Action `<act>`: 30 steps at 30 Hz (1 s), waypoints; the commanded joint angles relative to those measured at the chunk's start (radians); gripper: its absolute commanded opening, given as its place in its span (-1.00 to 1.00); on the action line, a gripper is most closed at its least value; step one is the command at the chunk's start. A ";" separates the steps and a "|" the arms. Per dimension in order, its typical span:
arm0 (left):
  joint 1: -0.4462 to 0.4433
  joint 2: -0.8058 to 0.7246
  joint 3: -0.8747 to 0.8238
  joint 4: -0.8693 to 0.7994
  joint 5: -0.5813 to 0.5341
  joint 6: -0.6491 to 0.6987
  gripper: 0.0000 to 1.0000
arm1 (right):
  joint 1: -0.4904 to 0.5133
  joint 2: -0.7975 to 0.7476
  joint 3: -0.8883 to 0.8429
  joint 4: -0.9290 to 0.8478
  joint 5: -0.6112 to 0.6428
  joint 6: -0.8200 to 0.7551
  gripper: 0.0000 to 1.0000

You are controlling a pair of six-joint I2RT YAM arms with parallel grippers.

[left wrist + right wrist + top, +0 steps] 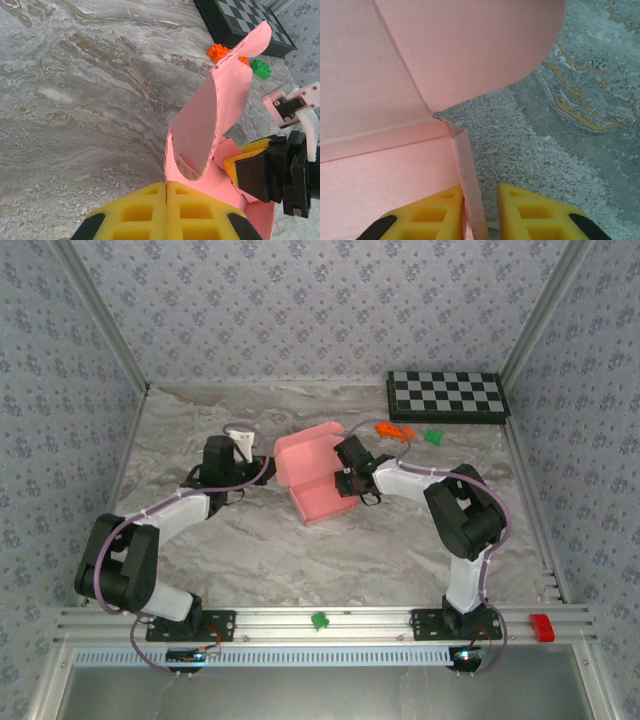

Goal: Fold the paper box

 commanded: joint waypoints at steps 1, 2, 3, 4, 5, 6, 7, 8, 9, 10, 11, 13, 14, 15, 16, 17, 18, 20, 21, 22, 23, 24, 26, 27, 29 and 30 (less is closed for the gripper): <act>-0.002 0.007 0.011 0.014 0.012 0.022 -1.00 | 0.007 0.031 0.024 -0.080 0.084 0.006 -0.57; -0.002 0.008 0.011 0.016 0.012 0.022 -1.00 | 0.010 0.033 0.024 -0.089 0.092 0.005 -0.58; -0.002 0.008 0.011 0.018 0.012 0.023 -1.00 | 0.013 0.036 0.023 -0.097 0.103 0.005 -0.59; -0.002 0.010 0.011 0.020 0.012 0.024 -1.00 | 0.017 0.039 0.040 -0.106 0.113 0.004 -0.60; -0.002 0.011 0.011 0.022 0.012 0.024 -1.00 | 0.021 0.042 0.061 -0.113 0.118 0.001 -0.62; -0.002 0.012 0.011 0.023 0.012 0.027 -1.00 | 0.027 0.046 0.067 -0.123 0.128 0.000 -0.62; -0.002 0.014 0.009 0.027 0.012 0.028 -1.00 | 0.030 0.051 0.074 -0.135 0.140 -0.001 -0.63; -0.002 0.016 0.009 0.029 0.012 0.031 -1.00 | 0.033 0.055 0.079 -0.145 0.147 -0.002 -0.63; -0.002 0.018 0.009 0.031 0.010 0.033 -1.00 | 0.038 0.059 0.084 -0.154 0.158 -0.002 -0.64; -0.002 0.020 0.009 0.033 0.011 0.037 -1.00 | 0.042 0.064 0.087 -0.162 0.168 -0.002 -0.65; -0.002 0.023 0.010 0.034 0.010 0.039 -1.00 | 0.044 0.069 0.091 -0.169 0.172 -0.002 -0.64; -0.002 0.029 0.012 0.034 0.011 0.041 -1.00 | 0.051 0.077 0.100 -0.186 0.187 0.000 -0.65; -0.002 0.032 0.015 0.034 0.013 0.043 -1.00 | 0.053 0.083 0.104 -0.195 0.195 -0.001 -0.66; -0.001 0.036 0.017 0.033 0.013 0.044 -1.00 | 0.058 0.088 0.108 -0.205 0.205 -0.002 -0.65; -0.002 0.038 0.019 0.033 0.014 0.045 -1.00 | 0.060 0.092 0.111 -0.212 0.211 -0.002 -0.65; -0.002 0.039 0.020 0.034 0.015 0.047 -1.00 | 0.063 0.097 0.115 -0.222 0.218 -0.001 -0.66; -0.002 0.040 0.018 0.034 0.015 0.050 -1.00 | 0.065 0.102 0.118 -0.230 0.222 -0.003 -0.66; -0.002 0.042 0.021 0.035 0.015 0.054 -1.00 | 0.069 0.110 0.124 -0.243 0.230 -0.004 -0.66; -0.002 0.044 0.023 0.035 0.015 0.056 -1.00 | 0.069 0.116 0.128 -0.250 0.235 -0.005 -0.66; -0.002 0.046 0.023 0.033 0.015 0.056 -1.00 | 0.071 0.120 0.131 -0.255 0.239 -0.006 -0.66; -0.002 0.045 0.023 0.032 0.015 0.059 -1.00 | 0.073 0.125 0.136 -0.266 0.248 -0.005 -0.66; -0.002 0.046 0.025 0.030 0.015 0.060 -1.00 | 0.075 0.130 0.139 -0.274 0.254 -0.005 -0.67; -0.002 0.046 0.025 0.030 0.015 0.062 -1.00 | 0.079 0.140 0.146 -0.285 0.268 -0.003 -0.68; -0.002 0.046 0.025 0.030 0.015 0.063 -1.00 | 0.081 0.145 0.150 -0.292 0.276 -0.002 -0.68; -0.002 0.049 0.027 0.028 0.015 0.063 -1.00 | 0.086 0.154 0.158 -0.306 0.288 0.000 -0.69; -0.002 0.050 0.029 0.029 0.015 0.065 -1.00 | 0.087 0.159 0.161 -0.311 0.296 0.002 -0.69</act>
